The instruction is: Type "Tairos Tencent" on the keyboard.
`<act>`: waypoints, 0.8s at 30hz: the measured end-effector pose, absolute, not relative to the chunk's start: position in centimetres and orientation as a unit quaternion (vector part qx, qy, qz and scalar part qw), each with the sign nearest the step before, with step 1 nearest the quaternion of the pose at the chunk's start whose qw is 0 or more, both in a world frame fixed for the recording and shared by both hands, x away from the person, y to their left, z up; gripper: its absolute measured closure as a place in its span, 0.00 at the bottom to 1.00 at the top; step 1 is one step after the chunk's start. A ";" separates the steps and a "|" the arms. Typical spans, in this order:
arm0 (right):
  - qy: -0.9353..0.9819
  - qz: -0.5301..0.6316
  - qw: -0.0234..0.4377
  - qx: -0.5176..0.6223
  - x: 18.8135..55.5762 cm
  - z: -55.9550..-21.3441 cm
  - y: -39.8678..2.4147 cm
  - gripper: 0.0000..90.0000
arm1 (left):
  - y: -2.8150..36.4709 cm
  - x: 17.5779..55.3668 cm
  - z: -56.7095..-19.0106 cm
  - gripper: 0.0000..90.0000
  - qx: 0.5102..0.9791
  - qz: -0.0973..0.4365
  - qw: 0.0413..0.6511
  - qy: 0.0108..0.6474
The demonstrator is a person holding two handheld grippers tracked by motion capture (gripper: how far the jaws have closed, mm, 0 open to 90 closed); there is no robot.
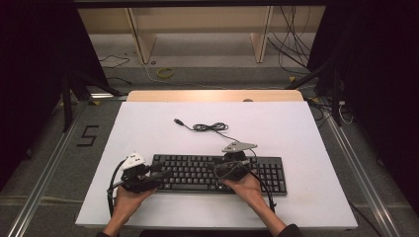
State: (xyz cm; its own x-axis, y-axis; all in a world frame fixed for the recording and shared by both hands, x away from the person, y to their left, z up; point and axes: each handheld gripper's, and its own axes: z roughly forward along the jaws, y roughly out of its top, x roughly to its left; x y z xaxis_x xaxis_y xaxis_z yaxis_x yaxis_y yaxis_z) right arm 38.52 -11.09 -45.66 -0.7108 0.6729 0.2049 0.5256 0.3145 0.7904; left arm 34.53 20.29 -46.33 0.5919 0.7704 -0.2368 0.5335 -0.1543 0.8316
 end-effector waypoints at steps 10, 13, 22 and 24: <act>0.805 0.465 0.085 0.358 37.5 -45.1 -11.6 0.47 | 19.6 35.2 -46.7 0.83 0.768 0.122 0.457 0.432; 0.805 0.467 0.084 0.356 37.2 -45.1 -11.8 0.44 | 19.4 35.4 -46.8 0.89 0.772 0.122 0.450 0.432; 0.803 0.472 0.085 0.353 36.6 -44.9 -12.1 0.39 | 18.7 36.0 -47.2 0.99 0.783 0.118 0.427 0.436; 0.802 0.476 0.085 0.351 36.5 -44.9 -12.2 0.39 | 18.6 36.1 -47.3 0.99 0.787 0.118 0.420 0.436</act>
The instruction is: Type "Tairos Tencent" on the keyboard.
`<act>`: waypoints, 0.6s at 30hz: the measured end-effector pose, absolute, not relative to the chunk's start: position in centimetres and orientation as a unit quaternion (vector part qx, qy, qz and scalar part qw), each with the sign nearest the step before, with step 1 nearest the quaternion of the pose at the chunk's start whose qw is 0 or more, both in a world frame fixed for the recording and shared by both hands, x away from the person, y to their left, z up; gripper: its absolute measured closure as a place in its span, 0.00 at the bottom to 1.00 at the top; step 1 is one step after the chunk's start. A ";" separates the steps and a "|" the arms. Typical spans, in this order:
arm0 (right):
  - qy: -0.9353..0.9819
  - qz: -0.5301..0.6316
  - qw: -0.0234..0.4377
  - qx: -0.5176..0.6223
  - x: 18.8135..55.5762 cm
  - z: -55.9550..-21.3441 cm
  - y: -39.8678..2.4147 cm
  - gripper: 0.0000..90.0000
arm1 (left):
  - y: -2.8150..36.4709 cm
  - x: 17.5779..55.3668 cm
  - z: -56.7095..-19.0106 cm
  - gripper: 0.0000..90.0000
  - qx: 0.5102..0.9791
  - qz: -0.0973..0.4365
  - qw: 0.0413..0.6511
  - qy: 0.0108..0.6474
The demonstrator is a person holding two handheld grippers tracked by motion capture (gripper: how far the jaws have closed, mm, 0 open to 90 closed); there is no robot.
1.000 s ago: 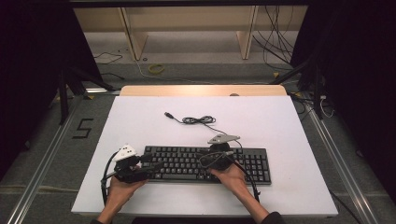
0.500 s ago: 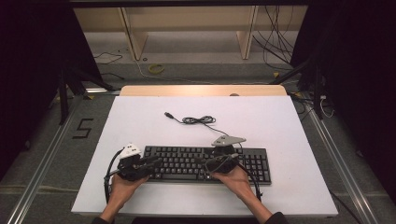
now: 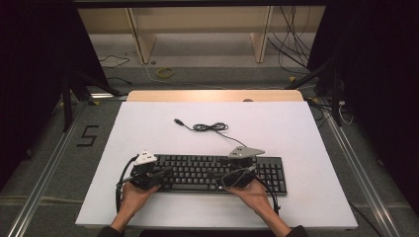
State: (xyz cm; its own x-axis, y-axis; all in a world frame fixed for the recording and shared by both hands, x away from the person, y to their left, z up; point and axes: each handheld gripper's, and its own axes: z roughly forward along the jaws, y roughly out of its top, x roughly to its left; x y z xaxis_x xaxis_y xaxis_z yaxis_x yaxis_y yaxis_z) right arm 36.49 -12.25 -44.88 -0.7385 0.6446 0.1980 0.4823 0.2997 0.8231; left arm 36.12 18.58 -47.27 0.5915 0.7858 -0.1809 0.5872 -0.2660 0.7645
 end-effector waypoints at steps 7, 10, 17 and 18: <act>0.801 0.476 0.083 0.352 36.1 -44.8 -12.7 0.38 | 18.6 36.4 -47.5 0.99 0.788 0.116 0.411 0.443; 0.800 0.479 0.084 0.352 35.9 -44.8 -12.9 0.38 | 18.6 36.5 -47.7 0.99 0.789 0.112 0.407 0.446; 0.797 0.482 0.084 0.353 35.5 -44.8 -13.3 0.36 | 18.6 36.6 -47.9 0.99 0.791 0.108 0.400 0.449; 0.797 0.483 0.083 0.353 35.5 -44.8 -13.3 0.36 | 18.6 36.6 -47.9 0.99 0.792 0.107 0.399 0.449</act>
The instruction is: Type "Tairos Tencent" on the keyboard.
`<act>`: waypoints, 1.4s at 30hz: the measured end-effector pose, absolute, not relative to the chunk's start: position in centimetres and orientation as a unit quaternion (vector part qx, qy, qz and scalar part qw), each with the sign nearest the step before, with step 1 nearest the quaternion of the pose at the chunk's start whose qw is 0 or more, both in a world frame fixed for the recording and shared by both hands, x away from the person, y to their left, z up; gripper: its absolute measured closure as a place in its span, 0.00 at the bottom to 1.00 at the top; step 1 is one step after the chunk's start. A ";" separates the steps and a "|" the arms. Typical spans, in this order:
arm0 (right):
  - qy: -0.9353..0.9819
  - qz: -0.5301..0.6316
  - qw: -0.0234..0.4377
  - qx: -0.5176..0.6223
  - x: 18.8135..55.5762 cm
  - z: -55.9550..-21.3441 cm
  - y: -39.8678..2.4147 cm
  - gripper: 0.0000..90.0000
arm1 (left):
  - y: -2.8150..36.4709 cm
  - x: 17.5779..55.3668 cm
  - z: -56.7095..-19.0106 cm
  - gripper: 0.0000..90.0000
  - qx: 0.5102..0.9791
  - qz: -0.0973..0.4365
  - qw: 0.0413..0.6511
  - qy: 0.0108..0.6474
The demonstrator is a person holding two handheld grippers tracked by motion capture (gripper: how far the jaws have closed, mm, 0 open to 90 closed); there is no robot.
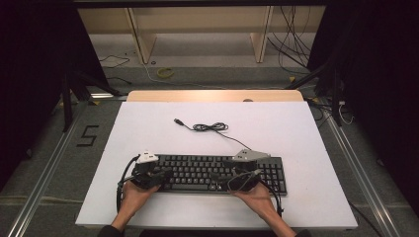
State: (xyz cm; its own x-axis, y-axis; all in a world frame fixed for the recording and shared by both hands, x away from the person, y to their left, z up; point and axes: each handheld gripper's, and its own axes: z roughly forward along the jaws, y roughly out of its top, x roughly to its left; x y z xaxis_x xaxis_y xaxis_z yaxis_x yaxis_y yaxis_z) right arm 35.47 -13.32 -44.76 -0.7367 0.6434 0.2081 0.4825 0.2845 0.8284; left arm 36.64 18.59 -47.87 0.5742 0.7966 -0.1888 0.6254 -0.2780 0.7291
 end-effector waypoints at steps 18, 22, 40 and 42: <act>0.797 0.483 0.083 0.352 35.2 -44.7 -13.5 0.35 | 18.5 36.7 -48.1 0.99 0.794 0.102 0.393 0.452; 0.797 0.484 0.083 0.351 35.2 -44.7 -13.4 0.35 | 18.5 36.5 -47.9 0.99 0.792 0.105 0.398 0.451; 0.797 0.483 0.084 0.353 35.3 -44.7 -13.4 0.35 | 20.4 35.8 -46.1 0.75 0.759 0.105 0.449 0.460; 0.797 0.483 0.084 0.353 35.3 -44.7 -13.4 0.34 | 20.4 35.7 -46.0 0.72 0.757 0.102 0.451 0.463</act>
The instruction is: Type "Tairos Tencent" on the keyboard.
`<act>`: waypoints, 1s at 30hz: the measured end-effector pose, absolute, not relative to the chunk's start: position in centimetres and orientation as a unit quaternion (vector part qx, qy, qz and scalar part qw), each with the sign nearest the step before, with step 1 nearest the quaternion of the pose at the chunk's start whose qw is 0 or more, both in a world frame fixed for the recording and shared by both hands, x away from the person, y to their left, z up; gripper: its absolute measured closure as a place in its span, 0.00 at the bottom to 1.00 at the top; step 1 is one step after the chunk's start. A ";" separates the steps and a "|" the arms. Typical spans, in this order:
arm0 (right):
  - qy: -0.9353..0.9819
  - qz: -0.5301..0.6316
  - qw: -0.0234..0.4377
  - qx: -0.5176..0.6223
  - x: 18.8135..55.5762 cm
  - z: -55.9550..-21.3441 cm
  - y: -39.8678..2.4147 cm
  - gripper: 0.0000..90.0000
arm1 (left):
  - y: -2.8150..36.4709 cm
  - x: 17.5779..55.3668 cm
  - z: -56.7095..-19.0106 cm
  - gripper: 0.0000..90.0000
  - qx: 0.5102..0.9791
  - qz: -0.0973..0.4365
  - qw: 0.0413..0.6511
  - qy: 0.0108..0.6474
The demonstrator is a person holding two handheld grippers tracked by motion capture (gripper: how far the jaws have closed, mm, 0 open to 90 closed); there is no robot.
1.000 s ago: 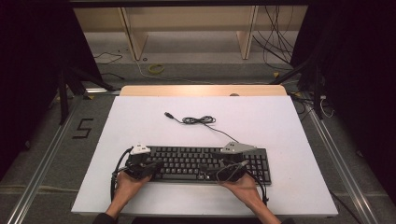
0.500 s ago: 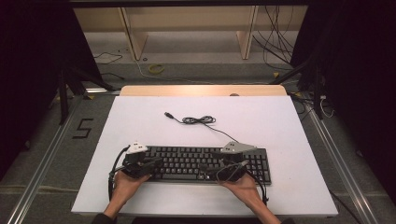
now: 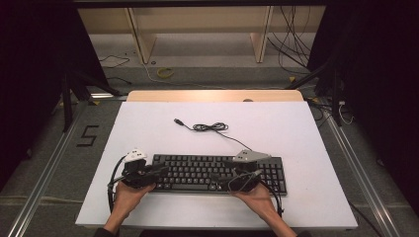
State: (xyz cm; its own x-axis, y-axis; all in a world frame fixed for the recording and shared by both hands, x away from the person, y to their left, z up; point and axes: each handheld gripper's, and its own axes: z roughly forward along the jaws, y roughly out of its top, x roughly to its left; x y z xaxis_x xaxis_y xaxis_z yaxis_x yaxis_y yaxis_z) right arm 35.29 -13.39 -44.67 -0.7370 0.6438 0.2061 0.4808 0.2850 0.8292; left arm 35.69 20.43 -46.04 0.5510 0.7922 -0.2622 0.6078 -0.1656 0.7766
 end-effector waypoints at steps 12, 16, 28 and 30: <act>0.798 0.483 0.084 0.351 35.3 -44.6 -13.3 0.34 | 20.7 35.2 -45.8 0.51 0.752 0.097 0.454 0.467; 0.798 0.483 0.084 0.351 35.3 -44.6 -13.2 0.34 | 20.8 35.1 -45.8 0.47 0.749 0.097 0.457 0.469; 0.800 0.483 0.081 0.348 35.4 -44.7 -12.8 0.34 | 21.0 34.7 -45.8 0.37 0.745 0.096 0.459 0.474; 0.802 0.481 0.080 0.345 35.4 -44.7 -12.7 0.35 | 21.1 34.6 -45.8 0.36 0.745 0.097 0.460 0.474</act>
State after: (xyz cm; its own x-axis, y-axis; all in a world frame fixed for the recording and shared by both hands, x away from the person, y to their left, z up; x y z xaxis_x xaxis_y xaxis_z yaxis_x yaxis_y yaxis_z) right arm 35.38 -12.65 -44.73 -0.7484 0.6312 0.2036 0.4763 0.2979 0.8273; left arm 34.60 21.09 -45.79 0.5324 0.7951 -0.2905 0.6158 -0.1283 0.7774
